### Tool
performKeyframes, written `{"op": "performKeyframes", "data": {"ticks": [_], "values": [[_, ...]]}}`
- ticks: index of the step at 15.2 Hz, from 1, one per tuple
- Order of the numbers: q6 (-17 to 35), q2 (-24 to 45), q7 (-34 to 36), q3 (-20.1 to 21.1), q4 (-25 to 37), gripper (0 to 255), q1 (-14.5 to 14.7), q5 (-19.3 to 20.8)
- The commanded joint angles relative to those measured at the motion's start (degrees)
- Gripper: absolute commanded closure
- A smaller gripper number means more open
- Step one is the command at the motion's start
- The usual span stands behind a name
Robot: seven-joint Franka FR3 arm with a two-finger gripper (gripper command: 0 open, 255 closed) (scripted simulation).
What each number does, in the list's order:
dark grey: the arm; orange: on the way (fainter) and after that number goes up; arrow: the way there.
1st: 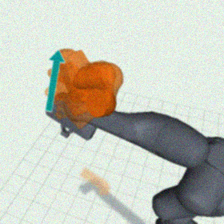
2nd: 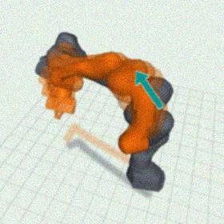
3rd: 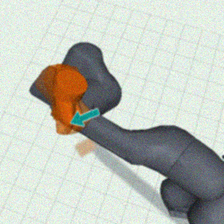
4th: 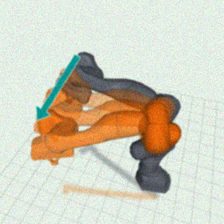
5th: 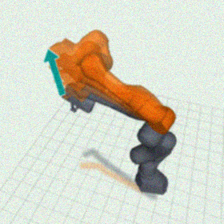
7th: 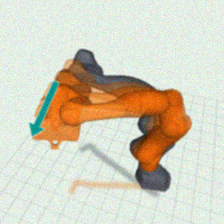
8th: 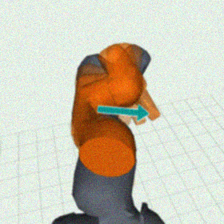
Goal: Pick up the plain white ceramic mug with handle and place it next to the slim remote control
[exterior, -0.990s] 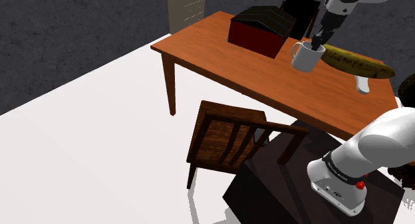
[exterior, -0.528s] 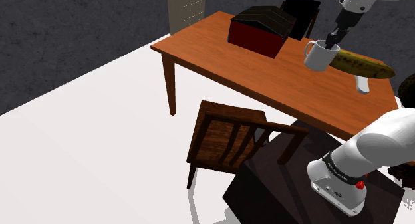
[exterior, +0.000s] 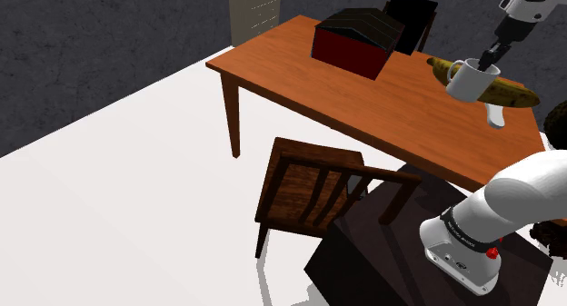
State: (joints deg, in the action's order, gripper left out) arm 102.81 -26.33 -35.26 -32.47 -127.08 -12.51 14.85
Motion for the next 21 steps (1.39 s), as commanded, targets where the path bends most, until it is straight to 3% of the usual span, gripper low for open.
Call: {"op": "performKeyframes", "data": {"ticks": [1, 11, 21], "values": [[0.26, 0.29, -2.93, -2.25, 0.51, 255, -0.91, 0.82], [0.42, 4.43, -18.12, -14.48, 7.03, 255, -3.6, 2.47], [7.53, 6.12, -18.97, -17.19, 1.62, 255, -3.55, 2.62]]}}
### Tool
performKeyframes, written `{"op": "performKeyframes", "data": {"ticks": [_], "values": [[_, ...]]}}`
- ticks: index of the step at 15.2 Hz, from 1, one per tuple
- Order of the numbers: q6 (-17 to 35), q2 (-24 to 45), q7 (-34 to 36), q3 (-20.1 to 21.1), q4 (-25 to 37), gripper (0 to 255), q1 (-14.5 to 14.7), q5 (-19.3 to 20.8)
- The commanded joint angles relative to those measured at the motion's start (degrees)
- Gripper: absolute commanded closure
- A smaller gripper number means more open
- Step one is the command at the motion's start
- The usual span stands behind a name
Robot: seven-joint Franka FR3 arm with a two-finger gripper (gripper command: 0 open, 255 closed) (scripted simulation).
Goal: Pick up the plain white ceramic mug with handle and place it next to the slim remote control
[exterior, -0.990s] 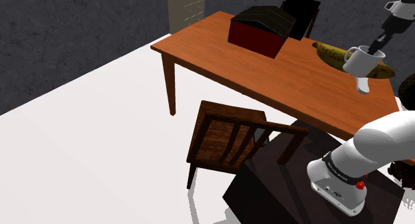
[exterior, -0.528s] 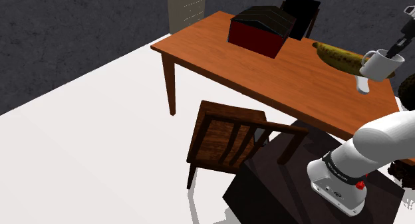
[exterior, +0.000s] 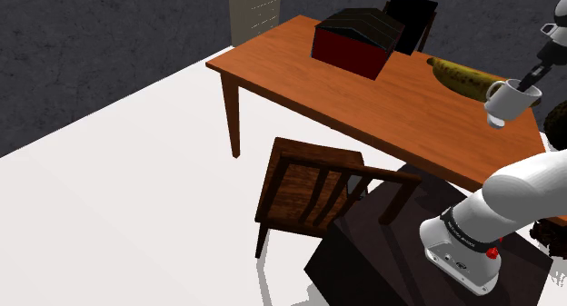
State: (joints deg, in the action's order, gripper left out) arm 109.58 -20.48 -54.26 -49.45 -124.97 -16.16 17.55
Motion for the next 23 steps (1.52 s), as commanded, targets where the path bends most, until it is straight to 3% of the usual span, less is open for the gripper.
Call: {"op": "performKeyframes", "data": {"ticks": [1, 12, 23], "values": [[1.56, 0.5, -0.03, -0.47, -1.08, 255, 0.14, -0.11], [10.77, 4.4, -1.32, -3.96, -6.89, 255, 1.13, -1.31], [19.58, 10.43, -4.42, -7.87, -10.99, 255, 3.17, -5.14]]}}
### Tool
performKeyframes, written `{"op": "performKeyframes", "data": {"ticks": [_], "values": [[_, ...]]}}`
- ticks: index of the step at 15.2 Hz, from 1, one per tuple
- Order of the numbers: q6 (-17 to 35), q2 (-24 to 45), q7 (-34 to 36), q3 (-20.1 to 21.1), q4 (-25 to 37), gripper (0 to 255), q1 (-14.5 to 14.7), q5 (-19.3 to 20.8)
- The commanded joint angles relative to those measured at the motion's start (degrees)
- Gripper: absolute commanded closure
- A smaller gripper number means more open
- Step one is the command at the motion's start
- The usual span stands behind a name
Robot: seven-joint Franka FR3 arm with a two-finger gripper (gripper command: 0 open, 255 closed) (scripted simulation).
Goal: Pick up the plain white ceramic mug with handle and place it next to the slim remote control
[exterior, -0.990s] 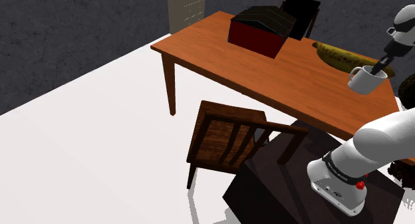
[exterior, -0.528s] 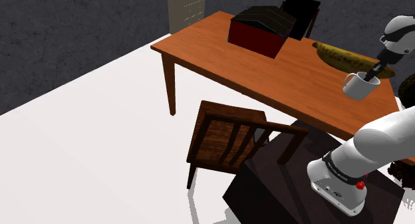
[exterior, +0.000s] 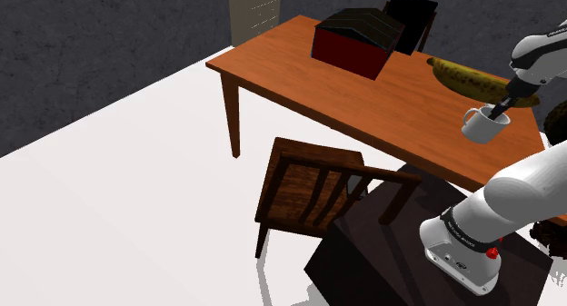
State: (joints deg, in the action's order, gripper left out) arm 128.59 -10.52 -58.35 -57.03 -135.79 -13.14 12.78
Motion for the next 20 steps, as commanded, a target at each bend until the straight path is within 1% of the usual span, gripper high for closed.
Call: {"op": "performKeyframes", "data": {"ticks": [1, 6, 7, 12, 14, 16, 20], "values": [[0.58, 0.47, -0.32, -0.29, -0.18, 255, 0.14, -0.36], [0.58, 0.47, -0.33, -0.29, -0.18, 255, 0.14, -0.37], [0.58, 0.47, -0.33, -0.29, -0.18, 0, 0.14, -0.37], [0.57, 0.47, -0.33, -0.29, -0.18, 0, 0.14, -0.37], [-3.96, -2.9, 1.62, 1.65, 1.83, 0, -0.85, 2.03], [-7.9, -5.28, 2.77, 3.32, 3.85, 0, -1.55, 3.31], [-7.9, -5.26, 2.74, 3.37, 3.84, 0, -1.61, 3.28]]}}
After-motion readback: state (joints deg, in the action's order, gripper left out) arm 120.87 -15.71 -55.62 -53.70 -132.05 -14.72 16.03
